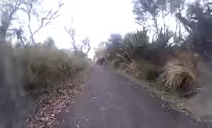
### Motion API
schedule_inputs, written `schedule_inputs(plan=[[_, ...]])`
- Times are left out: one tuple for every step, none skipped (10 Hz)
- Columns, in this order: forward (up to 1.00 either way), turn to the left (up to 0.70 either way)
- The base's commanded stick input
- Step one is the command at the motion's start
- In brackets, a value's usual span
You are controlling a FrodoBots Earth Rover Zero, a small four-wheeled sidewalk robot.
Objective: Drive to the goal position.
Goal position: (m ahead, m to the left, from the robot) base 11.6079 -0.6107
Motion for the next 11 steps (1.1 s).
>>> schedule_inputs(plan=[[0.7,-0.11],[0.7,-0.16],[0.7,-0.2],[0.7,-0.24],[0.7,-0.28],[0.7,-0.32],[0.7,-0.31],[0.7,-0.18],[0.7,-0.05],[0.7,0.0],[0.7,0.0]])
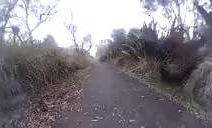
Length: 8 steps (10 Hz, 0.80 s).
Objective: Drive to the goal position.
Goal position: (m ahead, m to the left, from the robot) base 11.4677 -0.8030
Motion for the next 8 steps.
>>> schedule_inputs(plan=[[0.7,0.0],[0.7,0.0],[0.7,0.0],[0.7,0.0],[0.7,-0.08],[0.7,-0.2],[0.7,-0.32],[0.7,-0.35]])
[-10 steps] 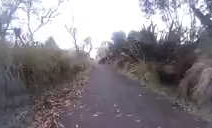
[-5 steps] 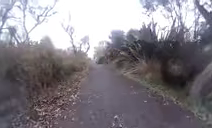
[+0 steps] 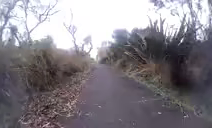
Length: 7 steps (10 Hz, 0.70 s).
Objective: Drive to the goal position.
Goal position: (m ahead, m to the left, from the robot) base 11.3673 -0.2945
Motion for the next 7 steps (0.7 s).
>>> schedule_inputs(plan=[[0.7,-0.35],[0.7,-0.35],[0.7,-0.35],[0.7,-0.35],[0.7,0.0],[0.7,0.0],[0.7,0.0]])
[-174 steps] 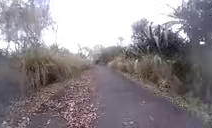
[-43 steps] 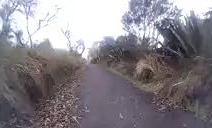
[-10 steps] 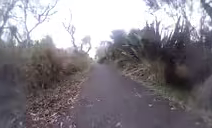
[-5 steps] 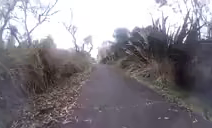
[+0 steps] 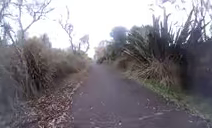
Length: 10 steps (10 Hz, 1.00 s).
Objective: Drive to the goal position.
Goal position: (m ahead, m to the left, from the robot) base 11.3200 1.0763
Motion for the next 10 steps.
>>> schedule_inputs(plan=[[0.7,0.0],[0.7,0.0],[0.7,0.0],[0.7,0.0],[0.7,0.0],[0.7,0.0],[0.7,0.0],[0.7,0.0],[0.7,0.0],[0.7,0.0]])
